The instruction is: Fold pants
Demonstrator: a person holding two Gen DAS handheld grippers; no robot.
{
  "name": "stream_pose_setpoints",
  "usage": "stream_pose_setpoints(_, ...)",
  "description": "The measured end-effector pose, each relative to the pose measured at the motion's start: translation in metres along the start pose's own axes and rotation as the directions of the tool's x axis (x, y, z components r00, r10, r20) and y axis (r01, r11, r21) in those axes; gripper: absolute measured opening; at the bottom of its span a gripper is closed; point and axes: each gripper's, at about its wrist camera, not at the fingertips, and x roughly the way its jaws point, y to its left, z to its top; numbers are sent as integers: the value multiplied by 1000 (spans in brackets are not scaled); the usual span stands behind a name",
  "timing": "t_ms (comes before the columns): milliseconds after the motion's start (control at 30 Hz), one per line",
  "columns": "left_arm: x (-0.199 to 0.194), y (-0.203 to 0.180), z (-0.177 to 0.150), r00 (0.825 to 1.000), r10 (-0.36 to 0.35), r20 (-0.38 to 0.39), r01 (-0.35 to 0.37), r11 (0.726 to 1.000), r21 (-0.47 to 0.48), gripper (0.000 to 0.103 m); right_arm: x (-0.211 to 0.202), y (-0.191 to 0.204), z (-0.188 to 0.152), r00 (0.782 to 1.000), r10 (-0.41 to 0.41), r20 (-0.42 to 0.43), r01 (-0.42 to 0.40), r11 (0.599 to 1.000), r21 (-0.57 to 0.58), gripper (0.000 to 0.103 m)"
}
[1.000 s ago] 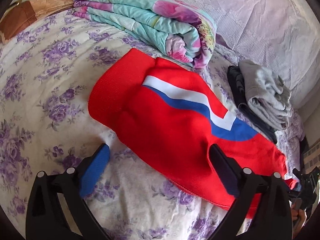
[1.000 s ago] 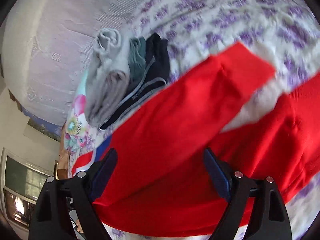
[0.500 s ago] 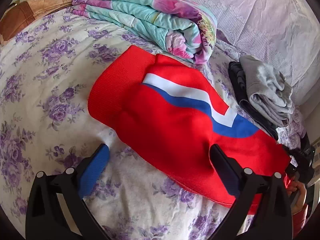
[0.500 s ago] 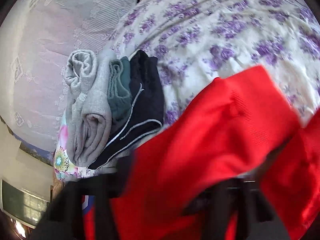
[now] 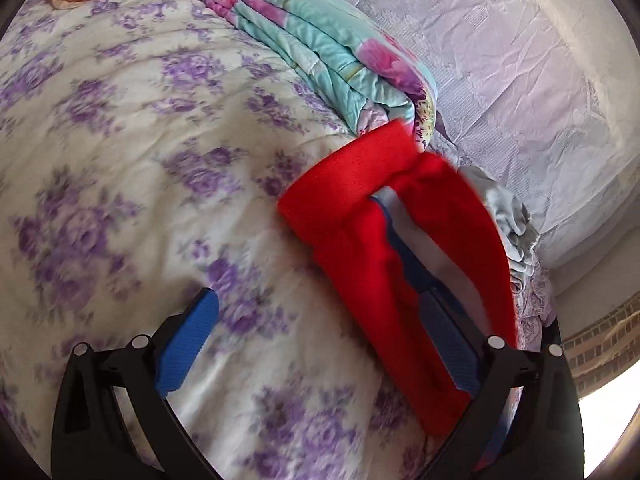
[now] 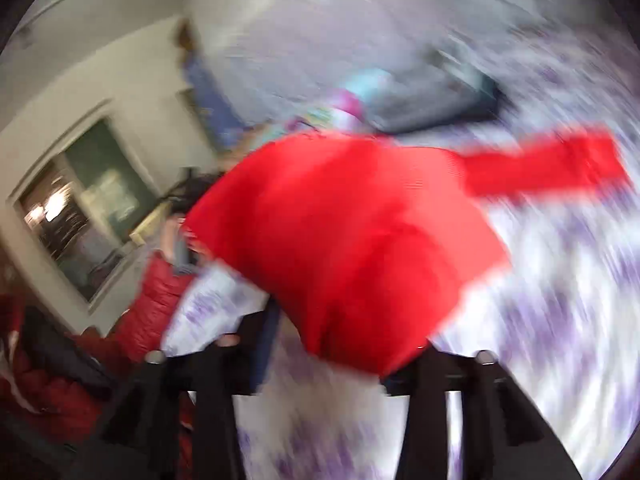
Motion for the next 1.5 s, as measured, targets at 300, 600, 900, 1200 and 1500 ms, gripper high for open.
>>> stream_pose_setpoints(300,-30,-4,-47,999,37,-16,-34,988,151,98,-67,-59,-8,976,-88,200,0,916,402,65)
stream_pose_setpoints(600,-47,11,-32,966,-180,-185,168,983,-80,98,-21,-21,-22,994,24,110,-71,891,449,68)
stream_pose_setpoints(900,7,0,-14,993,-21,-120,29,997,69,57,24,30,32,993,-116,-6,114,965,234,68)
stream_pose_setpoints(1200,-27,33,-35,986,-137,-92,145,985,90,20,71,43,62,961,-275,-32,277,958,75,68)
stream_pose_setpoints(1500,-23,45,-34,968,-210,-137,215,977,20,20,100,60,28,929,-318,-189,302,947,-112,60)
